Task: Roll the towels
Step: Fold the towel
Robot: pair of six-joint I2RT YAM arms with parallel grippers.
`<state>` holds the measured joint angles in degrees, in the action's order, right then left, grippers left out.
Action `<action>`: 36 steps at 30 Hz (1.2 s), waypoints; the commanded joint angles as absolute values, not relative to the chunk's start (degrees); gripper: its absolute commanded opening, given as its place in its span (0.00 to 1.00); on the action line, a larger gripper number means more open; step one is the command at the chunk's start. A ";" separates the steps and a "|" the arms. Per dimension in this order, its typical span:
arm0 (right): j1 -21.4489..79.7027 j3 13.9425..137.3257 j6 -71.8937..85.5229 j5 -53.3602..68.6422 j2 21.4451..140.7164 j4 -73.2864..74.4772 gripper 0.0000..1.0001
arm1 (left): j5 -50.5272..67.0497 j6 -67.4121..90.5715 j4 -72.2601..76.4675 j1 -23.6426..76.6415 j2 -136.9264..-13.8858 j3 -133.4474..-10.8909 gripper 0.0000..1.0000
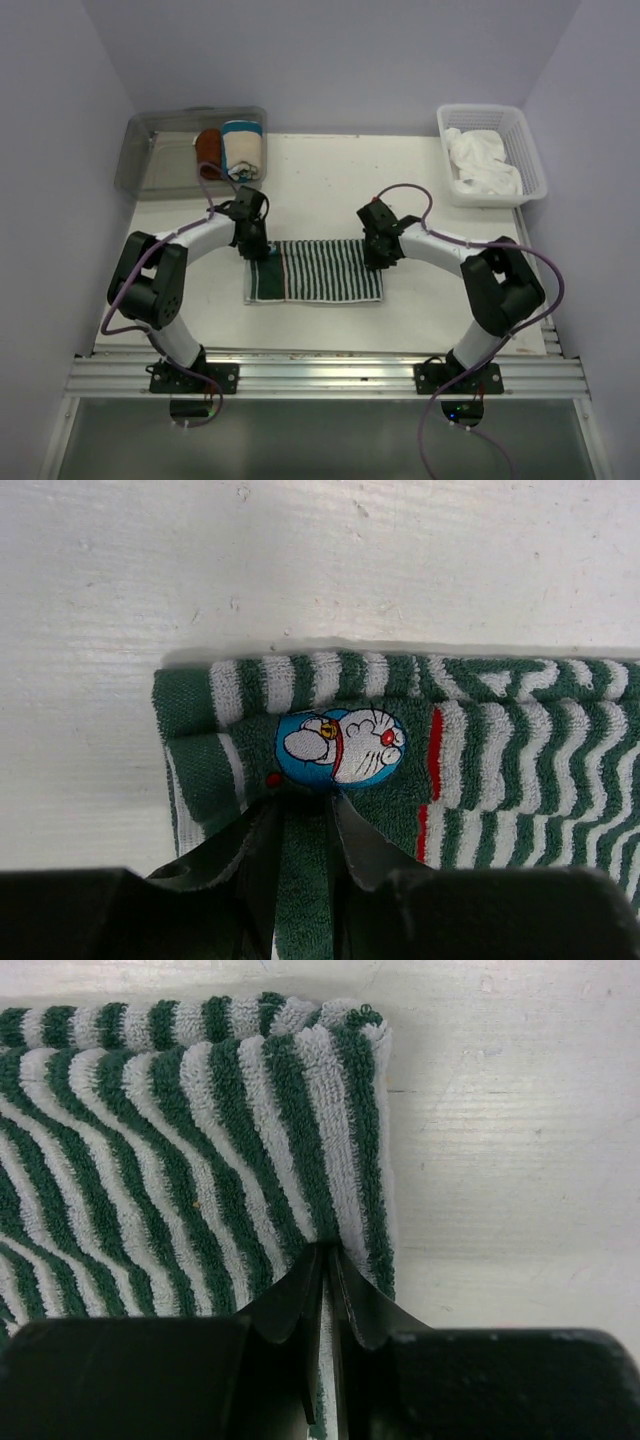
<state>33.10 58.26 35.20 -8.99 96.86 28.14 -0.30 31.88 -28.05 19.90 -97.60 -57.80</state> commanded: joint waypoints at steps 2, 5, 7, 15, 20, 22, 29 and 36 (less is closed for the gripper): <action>33.05 58.36 34.72 -11.41 89.49 30.66 0.13 | -7.81 32.96 -29.08 19.42 -96.16 -59.67 0.27; 32.09 58.80 33.05 -14.14 86.50 32.07 0.17 | -9.84 32.43 -32.24 19.42 -93.17 -62.04 0.28; 31.73 59.58 31.65 -14.68 86.74 32.69 0.17 | -9.67 32.34 -33.57 19.51 -90.97 -62.66 0.28; 33.83 70.12 27.08 -5.88 95.69 32.86 0.17 | -6.86 36.47 -36.21 23.46 -83.42 -56.70 0.29; 34.72 76.36 24.61 -7.55 104.49 32.61 0.18 | -7.03 38.93 -32.44 24.52 -84.28 -49.06 0.29; 34.19 77.95 24.00 -8.87 108.61 32.87 0.18 | -7.03 38.94 -30.86 24.43 -87.09 -48.52 0.28; 32.43 67.98 25.92 -10.54 104.18 31.57 0.16 | -7.03 36.04 -29.00 24.87 -97.63 -56.49 0.25; 34.36 49.15 33.46 -8.79 91.60 28.66 0.15 | -8.79 32.79 -32.95 27.06 -111.17 -73.28 0.27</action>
